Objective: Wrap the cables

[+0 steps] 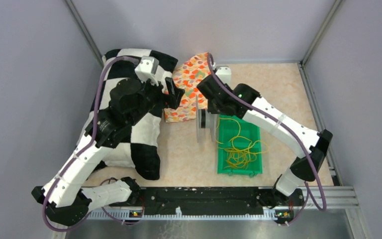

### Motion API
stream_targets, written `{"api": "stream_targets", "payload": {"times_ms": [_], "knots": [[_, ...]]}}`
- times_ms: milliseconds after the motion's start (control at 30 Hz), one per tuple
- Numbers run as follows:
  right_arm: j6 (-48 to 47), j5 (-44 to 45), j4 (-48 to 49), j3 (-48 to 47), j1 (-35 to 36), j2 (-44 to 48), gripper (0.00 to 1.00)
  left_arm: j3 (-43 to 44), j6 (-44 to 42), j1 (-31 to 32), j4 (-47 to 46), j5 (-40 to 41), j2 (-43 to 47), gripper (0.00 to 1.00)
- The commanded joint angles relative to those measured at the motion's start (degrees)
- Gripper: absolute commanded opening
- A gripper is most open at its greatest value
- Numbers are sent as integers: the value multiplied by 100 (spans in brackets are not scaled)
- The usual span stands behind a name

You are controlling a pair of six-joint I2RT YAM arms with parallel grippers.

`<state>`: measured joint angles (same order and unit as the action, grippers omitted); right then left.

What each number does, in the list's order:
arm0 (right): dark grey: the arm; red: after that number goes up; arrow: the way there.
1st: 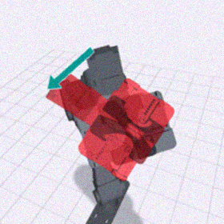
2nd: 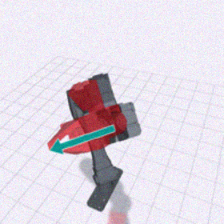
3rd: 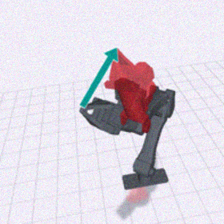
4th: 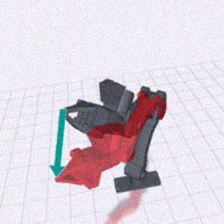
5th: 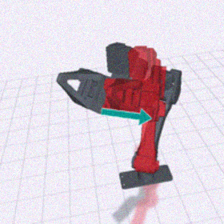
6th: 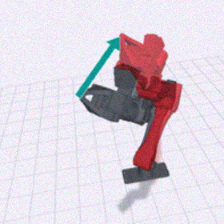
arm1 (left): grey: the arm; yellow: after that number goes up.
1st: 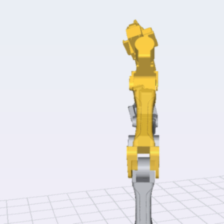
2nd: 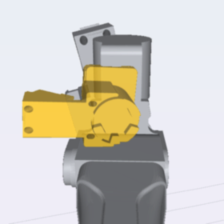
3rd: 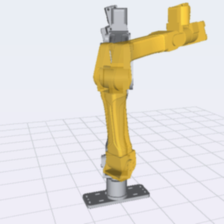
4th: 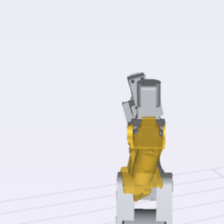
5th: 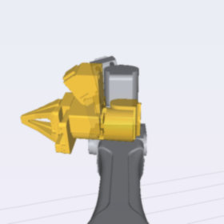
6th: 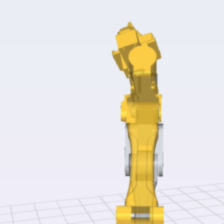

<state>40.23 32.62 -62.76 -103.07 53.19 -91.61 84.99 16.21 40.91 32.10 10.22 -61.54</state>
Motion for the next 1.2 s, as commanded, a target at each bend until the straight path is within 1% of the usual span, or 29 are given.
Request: {"api": "stream_targets", "payload": {"times_ms": [0, 100, 167, 233, 300, 367, 500, 633, 733, 867, 1000, 1100, 1167], "knots": [[547, 56, 790, 202, 181, -39, 0, -735, 230, 2, 374, 212, 210, 92], [833, 85, 888, 441, 209, -78, 0, -1493, 567, -1, 98, 81, 442, 91], [1081, 177, 968, 621, 207, -72, 0, -1958, 969, 12, -3, 61, 457, 90], [1263, 259, 1029, 790, 208, -78, 0, -2212, 1312, 60, -157, 47, 466, 90], [1486, 321, 996, 867, 210, -132, 0, -2483, 1539, 252, -436, 259, 514, 90], [1693, 321, 927, 863, 209, -230, 0, -2725, 1655, 526, -666, 660, 500, 90], [1885, 225, 789, 762, 209, -441, 0, -3091, 1559, 1092, -1204, 1413, 384, 92], [1971, 234, 705, 765, 209, -502, 0, -3147, 1579, 1265, -1368, 1702, 198, 92], [2015, 229, 731, 830, 208, -487, 0, -3280, 1384, 1278, -1617, 1866, 51, 86], [2110, 141, 682, 850, 210, -531, 0, -3566, 1052, 1297, -2133, 1795, -57, 79], [2167, 49, 665, 884, 209, -570, 0, -3849, 713, 1319, -2613, 1736, -108, 68], [2194, 11, 636, 876, 209, -586, 0, -4000, 548, 1324, -2825, 1659, -79, 56], [2227, -1, 623, 863, 209, -573, 0, -4039, 479, 1324, -2879, 1575, -81, 43]]}}
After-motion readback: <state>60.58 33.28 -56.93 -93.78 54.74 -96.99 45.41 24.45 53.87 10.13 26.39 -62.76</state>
